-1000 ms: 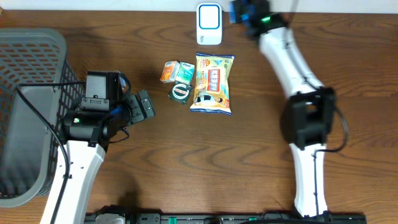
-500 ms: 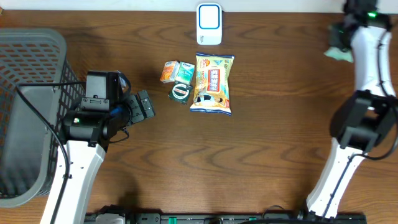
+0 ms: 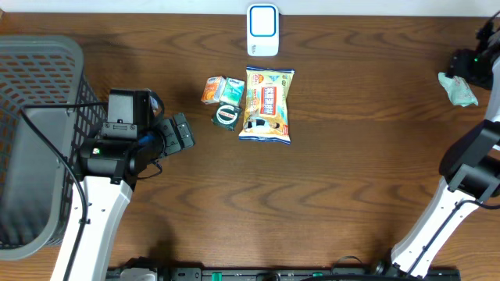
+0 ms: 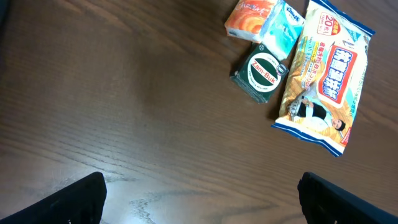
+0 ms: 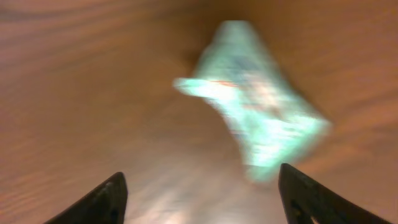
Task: Scan the item barcode
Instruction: 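Carry the wet-wipe pack to the far right edge and release it, then pull the right gripper back from the wet-wipe pack toward the centre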
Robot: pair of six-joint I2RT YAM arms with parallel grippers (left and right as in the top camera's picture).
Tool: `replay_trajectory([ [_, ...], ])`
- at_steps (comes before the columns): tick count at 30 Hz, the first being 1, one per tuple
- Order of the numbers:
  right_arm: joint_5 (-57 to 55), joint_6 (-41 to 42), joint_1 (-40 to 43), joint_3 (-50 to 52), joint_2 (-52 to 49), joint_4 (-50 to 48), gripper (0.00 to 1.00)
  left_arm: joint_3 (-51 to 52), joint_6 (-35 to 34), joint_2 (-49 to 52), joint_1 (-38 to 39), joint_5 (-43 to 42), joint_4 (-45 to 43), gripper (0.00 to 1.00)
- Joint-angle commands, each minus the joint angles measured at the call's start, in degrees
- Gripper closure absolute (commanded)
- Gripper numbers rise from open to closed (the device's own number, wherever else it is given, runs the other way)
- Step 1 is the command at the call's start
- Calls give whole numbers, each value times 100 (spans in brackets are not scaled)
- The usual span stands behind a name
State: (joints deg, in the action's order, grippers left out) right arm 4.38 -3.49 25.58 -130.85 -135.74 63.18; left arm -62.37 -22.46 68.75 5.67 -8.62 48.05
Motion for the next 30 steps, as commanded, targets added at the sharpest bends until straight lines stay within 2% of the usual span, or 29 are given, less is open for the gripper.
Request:
replay_trajectory([
  [1,1646,46,-273,-33,105,0,42,-50,15,11,-35,74,13,2],
  [6,1130,42,-595,-31,92,-70,84,-50,15,11,-35,74,15,3],
  [8,699,42,-695,-26,61,-151,92,-50,15,11,-35,74,15,2],
  [12,140,39,-822,166,37,-553,92,-50,15,11,-35,74,15,2],
  [16,83,-4,-820,557,37,-1182,93,-50,15,11,-35,74,13,2],
  [24,2,-2,-610,1993,37,-3158,92,-50,15,11,-35,74,13,2],
  [30,-4,-2,-363,2669,37,-4041,91,-50,15,11,-35,74,13,2],
])
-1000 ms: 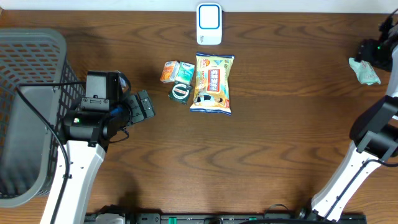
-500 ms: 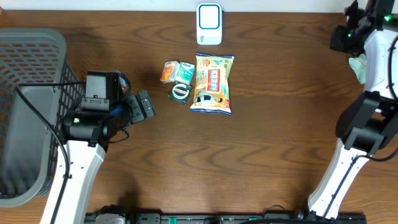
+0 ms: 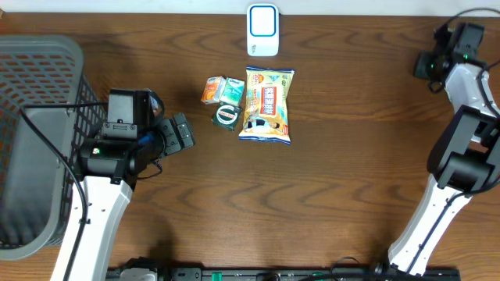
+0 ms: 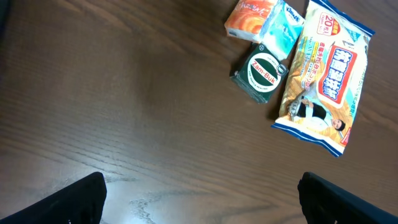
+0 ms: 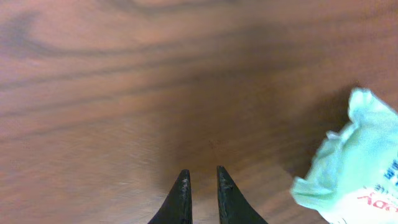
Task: Scan the item barcode
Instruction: 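Pull the right gripper back from the wet-wipe pack toward the centre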
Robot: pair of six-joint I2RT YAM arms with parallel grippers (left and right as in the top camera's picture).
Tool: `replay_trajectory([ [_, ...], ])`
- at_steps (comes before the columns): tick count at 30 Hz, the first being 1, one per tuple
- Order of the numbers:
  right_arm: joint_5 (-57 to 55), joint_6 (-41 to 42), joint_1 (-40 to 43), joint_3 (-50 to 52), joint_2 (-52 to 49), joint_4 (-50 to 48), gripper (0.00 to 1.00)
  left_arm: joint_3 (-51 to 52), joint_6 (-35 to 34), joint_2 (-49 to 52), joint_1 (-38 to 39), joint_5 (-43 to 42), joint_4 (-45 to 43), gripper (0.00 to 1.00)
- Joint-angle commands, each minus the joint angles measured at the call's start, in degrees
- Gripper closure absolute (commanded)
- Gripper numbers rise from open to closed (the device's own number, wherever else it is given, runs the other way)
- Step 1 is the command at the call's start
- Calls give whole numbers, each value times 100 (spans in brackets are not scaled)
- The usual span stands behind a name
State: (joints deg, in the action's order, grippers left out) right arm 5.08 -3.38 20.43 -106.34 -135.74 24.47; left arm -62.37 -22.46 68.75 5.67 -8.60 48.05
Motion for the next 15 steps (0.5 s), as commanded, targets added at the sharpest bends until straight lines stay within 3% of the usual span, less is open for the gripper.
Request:
replay_trajectory([
  [1,-116,-11,216,273,37,-221,91,-50,15,11,-35,72,13,3],
  [15,-706,-11,1244,289,94,345,99,-50,15,11,-35,72,13,2],
])
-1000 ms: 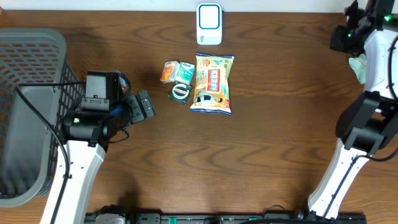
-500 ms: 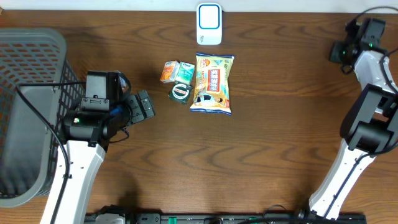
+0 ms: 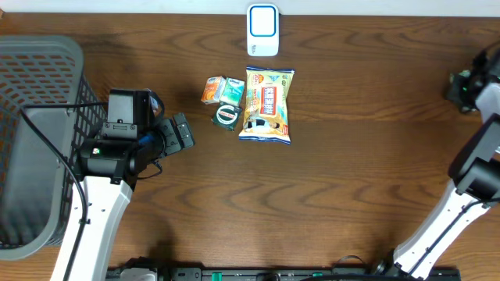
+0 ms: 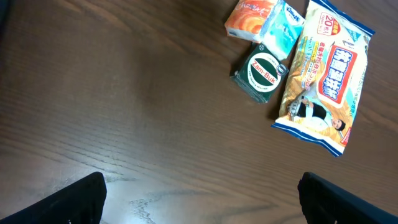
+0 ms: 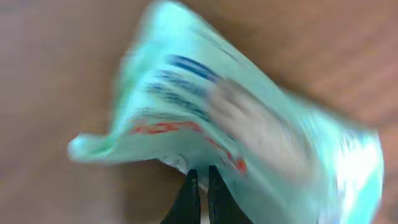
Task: Scan the item barcode
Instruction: 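Pull the right gripper back from the wet-wipe pack toward the centre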
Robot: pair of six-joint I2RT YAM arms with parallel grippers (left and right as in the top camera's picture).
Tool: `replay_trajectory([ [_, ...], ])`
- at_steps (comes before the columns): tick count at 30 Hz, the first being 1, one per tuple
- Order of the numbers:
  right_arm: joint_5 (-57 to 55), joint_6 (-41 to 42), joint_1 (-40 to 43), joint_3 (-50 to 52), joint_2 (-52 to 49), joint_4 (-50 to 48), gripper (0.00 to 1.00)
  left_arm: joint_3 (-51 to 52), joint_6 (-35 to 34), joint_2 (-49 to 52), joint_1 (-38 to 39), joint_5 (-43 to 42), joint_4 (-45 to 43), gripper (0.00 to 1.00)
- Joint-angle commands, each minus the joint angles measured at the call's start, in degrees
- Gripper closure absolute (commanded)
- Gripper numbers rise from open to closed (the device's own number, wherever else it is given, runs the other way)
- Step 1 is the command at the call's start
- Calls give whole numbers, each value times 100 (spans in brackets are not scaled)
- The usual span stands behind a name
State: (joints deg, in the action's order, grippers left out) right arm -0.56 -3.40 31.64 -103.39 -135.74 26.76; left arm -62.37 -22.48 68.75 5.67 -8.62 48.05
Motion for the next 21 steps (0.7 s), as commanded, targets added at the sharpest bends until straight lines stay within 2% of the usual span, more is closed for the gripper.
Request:
replay_trajectory([
  [1,-140,-9,157,-7,129,190,99,-50,17,11,-35,74,15,2],
  [10,142,-245,118,-7,1023,431,92,-50,17,11,-35,76,15,2],
  [12,761,-247,50,-4,1300,470,89,-50,17,11,-35,74,13,3],
  [16,2728,-219,-131,-4,1735,573,70,-50,17,11,-35,74,15,2],
  [18,3698,101,-267,-4,1808,584,64,-50,17,11,-35,76,15,2],
  [20,4310,527,-426,4,1799,640,60,-50,17,11,-35,74,13,2],
  [21,4474,748,-542,20,1786,748,55,-50,17,11,-35,74,13,2],
])
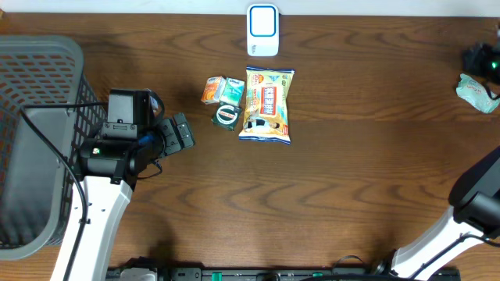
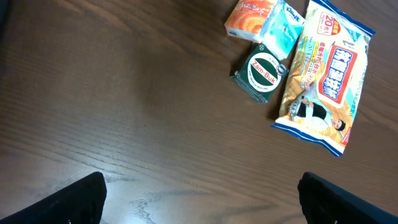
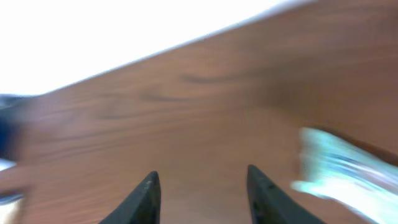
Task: Scan the item barcode
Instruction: 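Pull the right gripper back from the wet-wipe pack toward the centre, then reach the right gripper to the yellow snack bag and grasp it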
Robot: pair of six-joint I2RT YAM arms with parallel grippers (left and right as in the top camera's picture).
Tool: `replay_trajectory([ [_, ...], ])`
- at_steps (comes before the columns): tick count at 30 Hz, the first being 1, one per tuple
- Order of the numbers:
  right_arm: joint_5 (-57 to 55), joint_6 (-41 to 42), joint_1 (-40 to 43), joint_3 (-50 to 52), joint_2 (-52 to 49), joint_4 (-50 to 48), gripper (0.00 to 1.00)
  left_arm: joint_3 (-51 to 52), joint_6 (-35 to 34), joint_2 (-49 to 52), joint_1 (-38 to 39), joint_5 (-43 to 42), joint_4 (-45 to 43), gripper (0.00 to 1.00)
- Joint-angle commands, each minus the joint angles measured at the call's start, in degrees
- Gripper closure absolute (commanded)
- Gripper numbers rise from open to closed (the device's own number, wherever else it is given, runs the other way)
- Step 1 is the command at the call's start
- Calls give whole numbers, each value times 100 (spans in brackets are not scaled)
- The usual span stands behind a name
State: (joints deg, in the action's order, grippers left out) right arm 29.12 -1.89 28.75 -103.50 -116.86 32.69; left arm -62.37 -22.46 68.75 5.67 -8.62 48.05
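Note:
A white barcode scanner (image 1: 262, 30) stands at the table's far edge. In front of it lie an orange packet (image 1: 212, 89), a teal tissue pack (image 1: 231, 90), a round green tin (image 1: 226, 116) and a large yellow snack bag (image 1: 267, 104); the left wrist view shows the tin (image 2: 263, 73) and the bag (image 2: 323, 78) too. My left gripper (image 1: 178, 134) hangs open left of them, holding nothing. At the far right, my right gripper (image 3: 205, 190) is open and empty. A crumpled teal packet (image 1: 476, 87) lies on the table beside it, blurred in the right wrist view (image 3: 342, 174).
A grey mesh basket (image 1: 39, 70) fills the left side of the table. The right arm's base (image 1: 480, 207) stands at the right edge. Bare brown wood lies between the pile and the teal packet.
My right gripper was shut with the teal packet pressed up against its tips. Now it is open and the packet lies on the table just right of it. The left arm has not moved.
My right gripper hung open over the teal packet at the far right. Then it was shut beside the packet, then shut with the packet right at its tips. Now it is open, and the packet lies slightly further right. The left arm stayed still throughout.

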Motion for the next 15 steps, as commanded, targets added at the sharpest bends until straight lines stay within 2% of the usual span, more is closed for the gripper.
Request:
replay_trajectory([
  [1,1563,787,-376,39,-114,295,47,-50,15,11,-35,76,15,2],
  [3,1558,955,-656,90,-125,592,40,-50,15,11,-35,74,15,2],
  [7,1493,815,-1353,417,-125,824,35,-50,15,11,-35,74,13,2],
  [13,1259,741,-2540,1222,-125,352,19,-50,15,11,-35,76,13,2],
  [15,1156,745,-2881,1436,-125,151,17,-50,15,11,-35,74,15,2],
])
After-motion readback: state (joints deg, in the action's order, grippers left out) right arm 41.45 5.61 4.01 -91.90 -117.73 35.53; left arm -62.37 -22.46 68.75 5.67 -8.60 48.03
